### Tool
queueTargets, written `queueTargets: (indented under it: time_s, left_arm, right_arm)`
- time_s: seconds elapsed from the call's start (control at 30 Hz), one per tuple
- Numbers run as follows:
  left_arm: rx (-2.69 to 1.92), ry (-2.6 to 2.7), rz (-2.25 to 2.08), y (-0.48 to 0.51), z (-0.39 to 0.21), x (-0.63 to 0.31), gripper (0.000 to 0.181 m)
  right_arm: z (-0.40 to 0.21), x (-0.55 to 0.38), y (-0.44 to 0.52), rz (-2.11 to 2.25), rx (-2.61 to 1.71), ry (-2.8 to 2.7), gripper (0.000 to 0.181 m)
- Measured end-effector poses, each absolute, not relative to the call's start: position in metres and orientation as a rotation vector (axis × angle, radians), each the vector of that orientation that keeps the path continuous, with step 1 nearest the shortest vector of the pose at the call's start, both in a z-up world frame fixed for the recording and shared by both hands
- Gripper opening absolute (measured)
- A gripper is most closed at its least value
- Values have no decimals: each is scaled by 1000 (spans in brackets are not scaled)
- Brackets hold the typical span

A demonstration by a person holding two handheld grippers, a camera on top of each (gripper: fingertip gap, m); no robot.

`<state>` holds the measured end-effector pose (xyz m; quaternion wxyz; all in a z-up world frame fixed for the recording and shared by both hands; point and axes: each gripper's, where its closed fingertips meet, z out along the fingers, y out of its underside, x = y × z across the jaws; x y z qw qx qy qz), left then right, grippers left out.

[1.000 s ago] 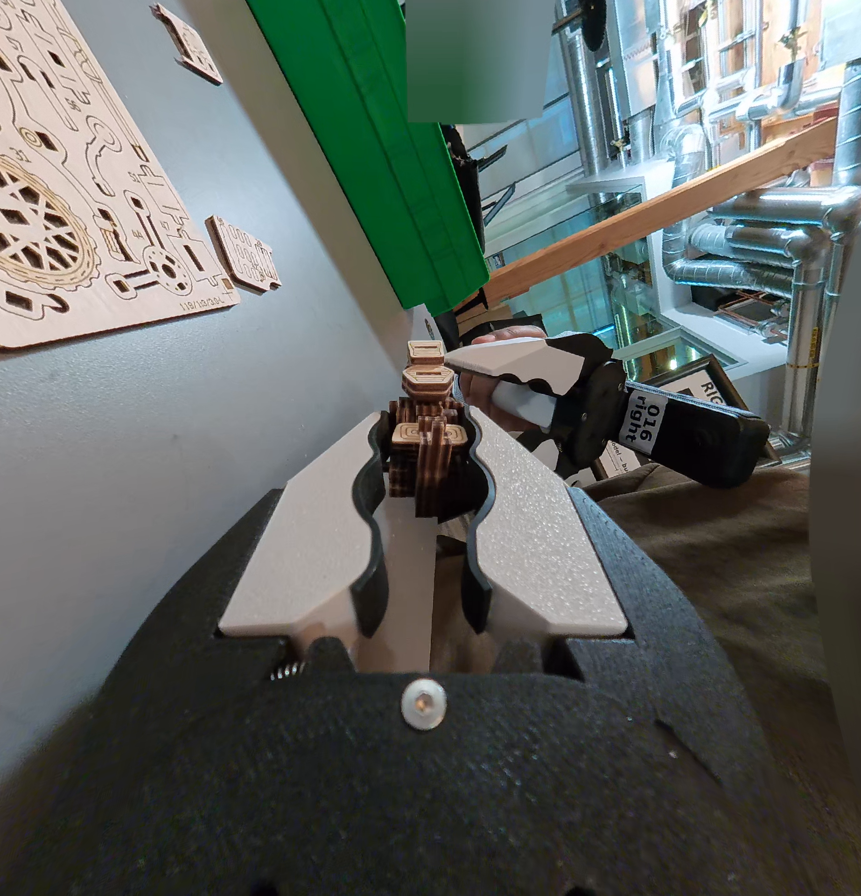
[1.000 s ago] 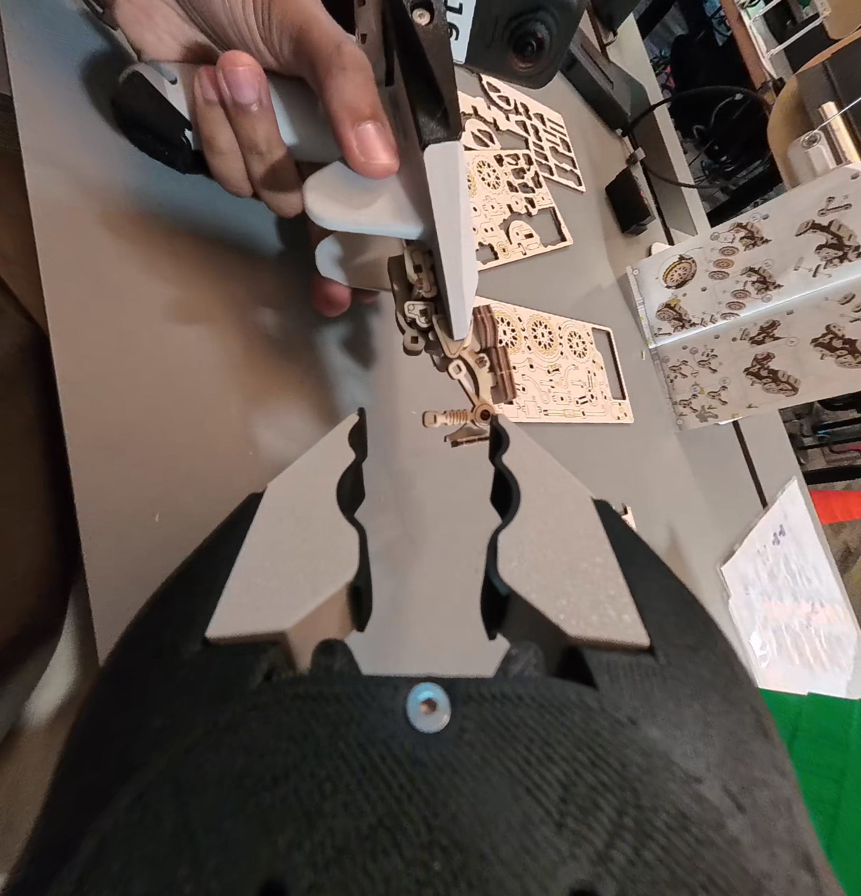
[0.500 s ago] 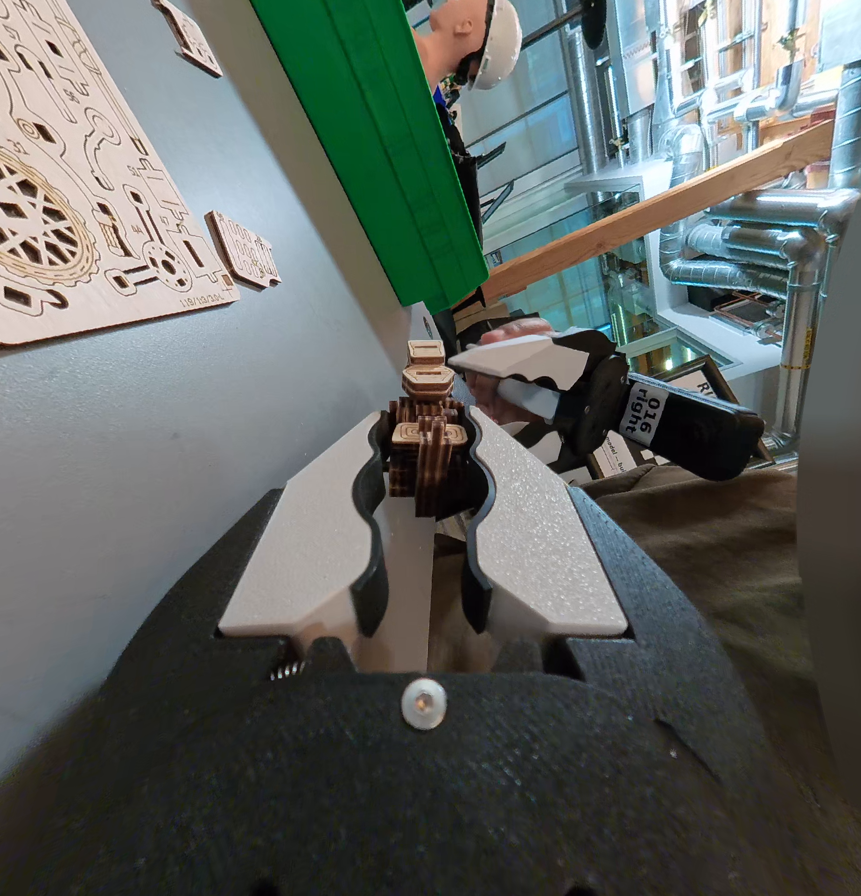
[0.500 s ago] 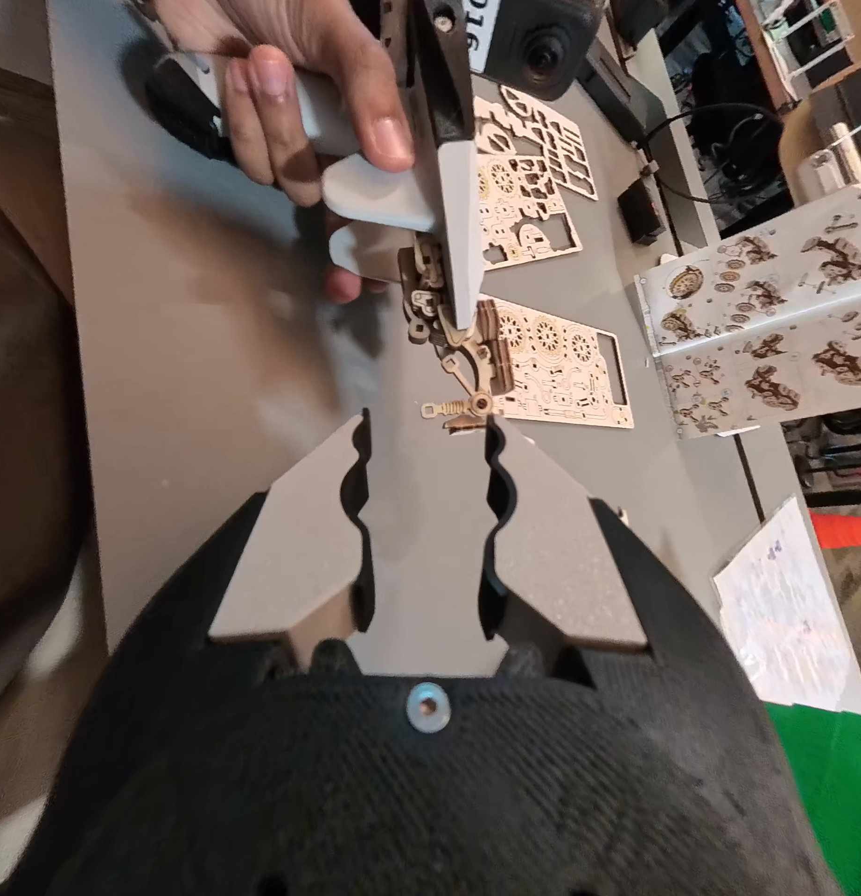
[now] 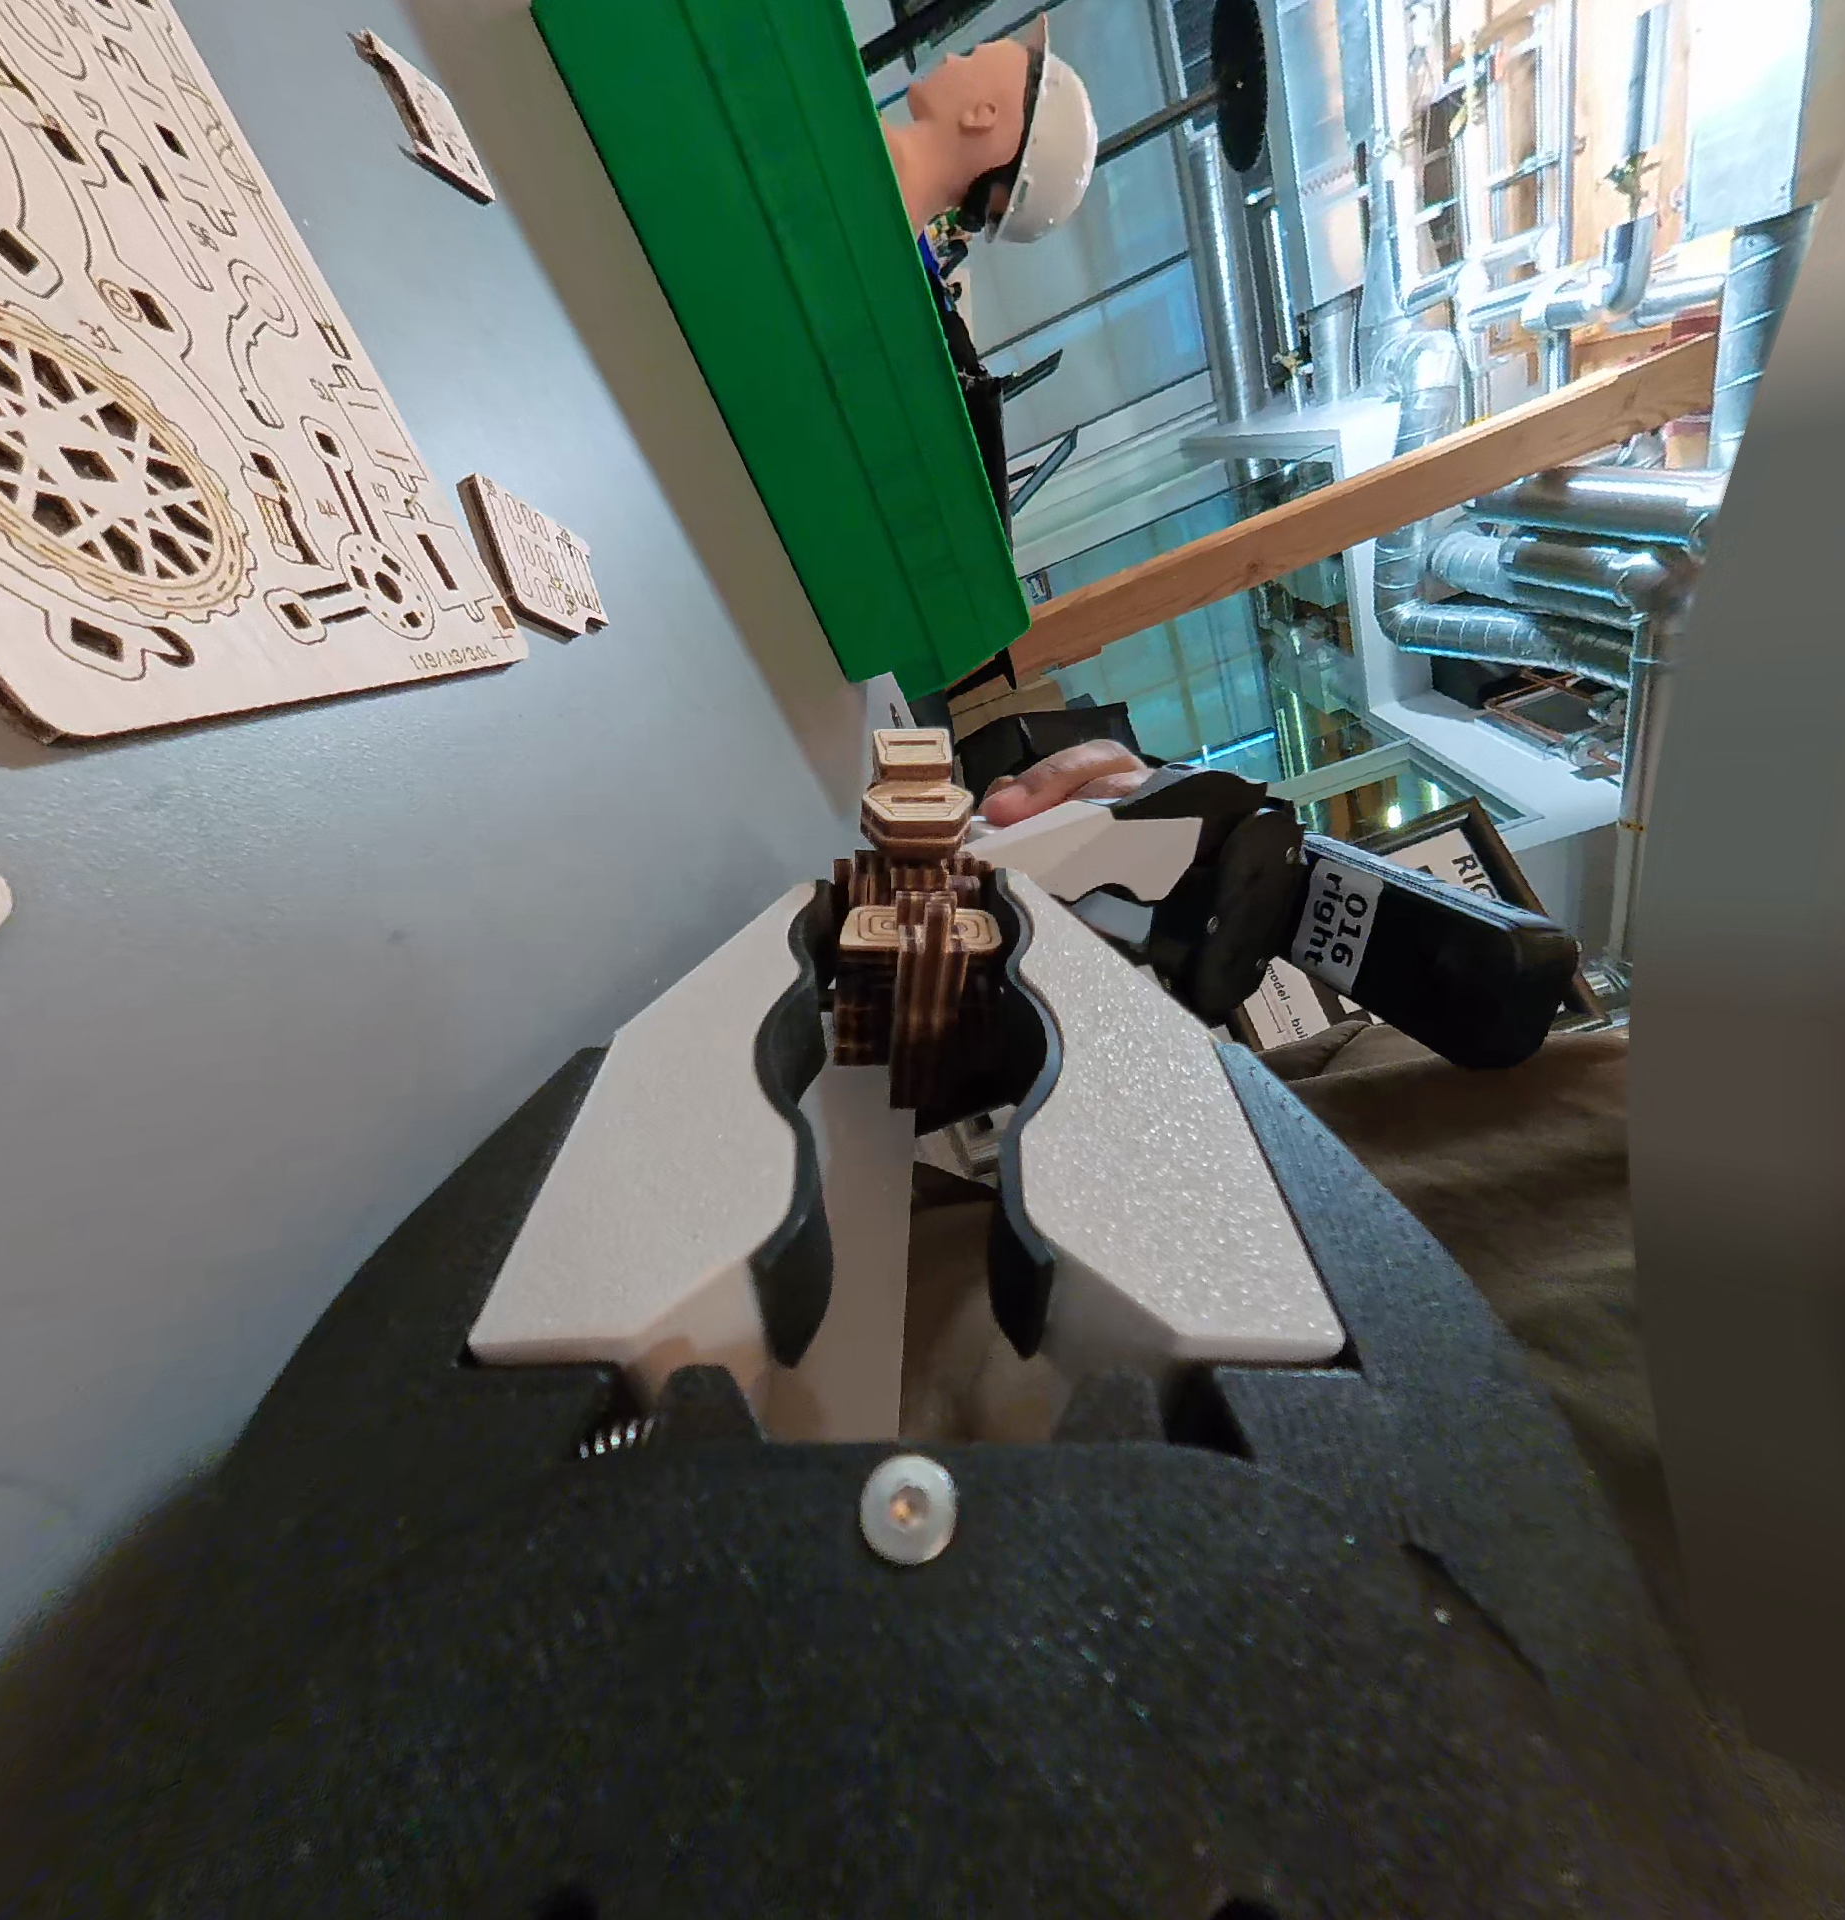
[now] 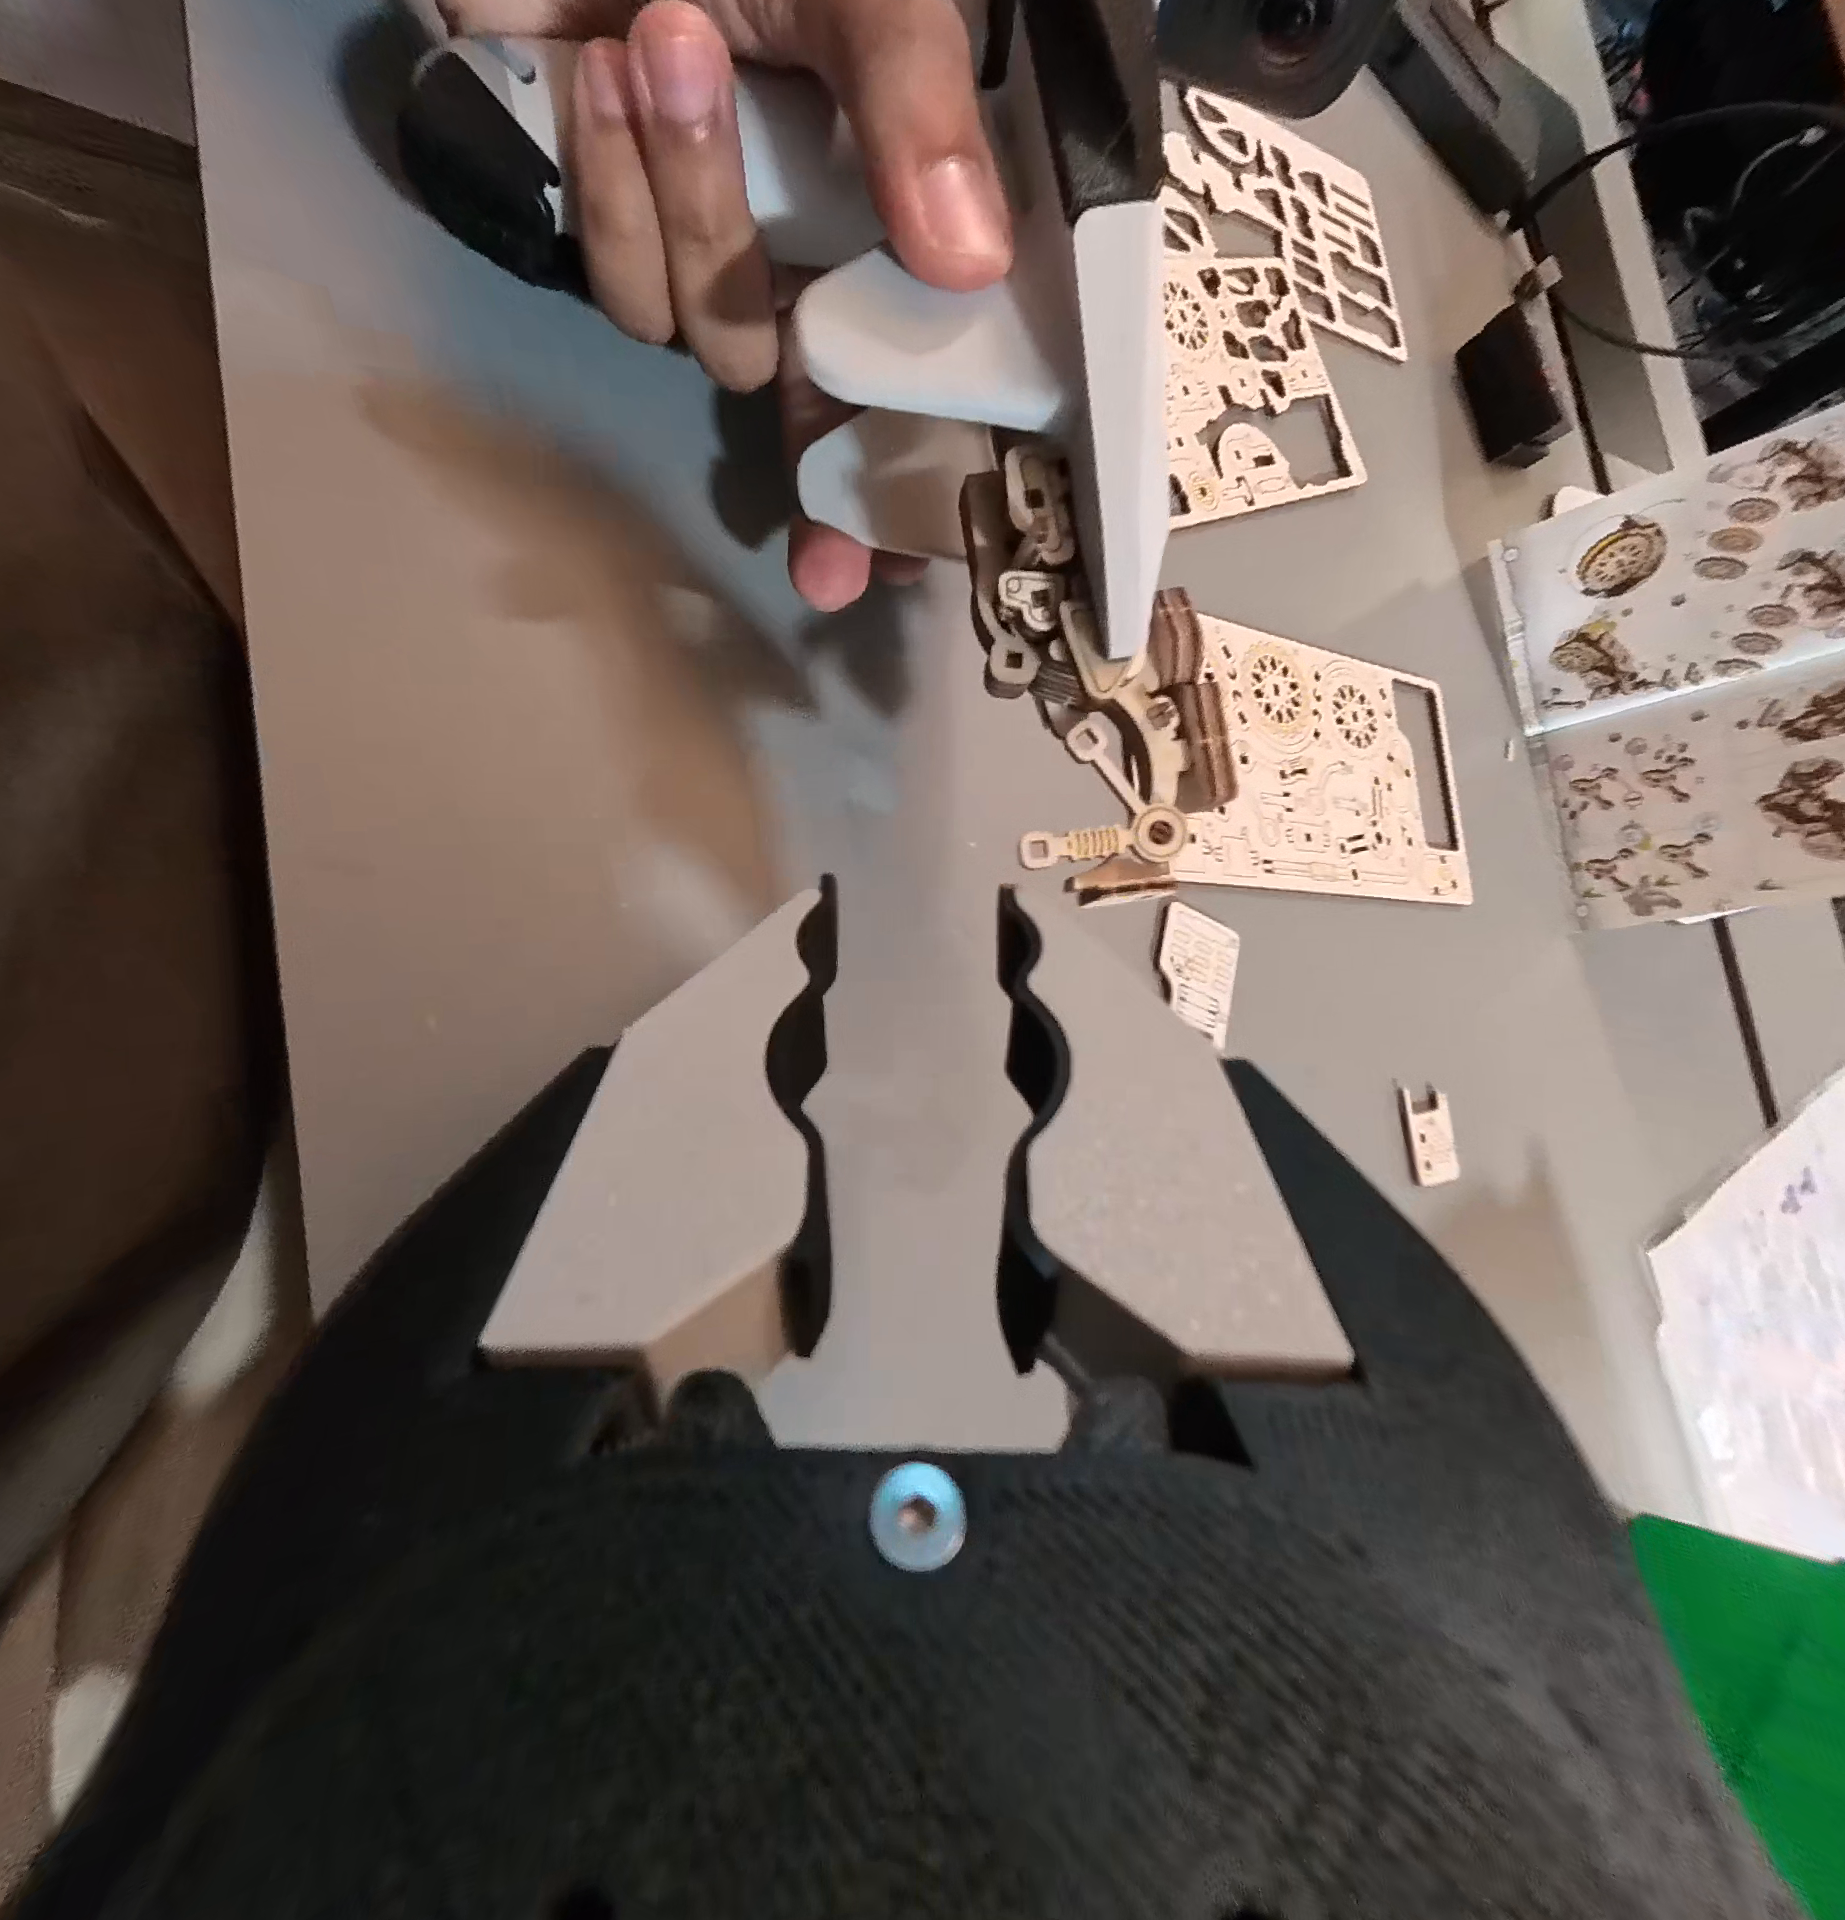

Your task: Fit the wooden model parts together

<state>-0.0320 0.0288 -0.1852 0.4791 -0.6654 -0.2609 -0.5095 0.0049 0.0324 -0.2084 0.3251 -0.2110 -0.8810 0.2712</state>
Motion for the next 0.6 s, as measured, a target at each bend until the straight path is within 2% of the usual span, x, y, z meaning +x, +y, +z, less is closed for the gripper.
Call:
queueTargets:
  time_s: [0.03,0.5,0.6]
  left_arm:
    - [-1622,-638,-1246,29,-185,-32,27]
    - [-1621,-640,-1252,29,-185,-32,27]
    - [-1618,-644,-1255,29,-185,-32,27]
  right_arm:
    - [-210,4,32,711,-562,-2317,29]
    - [-209,2,19,774,-545,-2307,34]
    - [-203,2,24,738,-509,-2282,28]
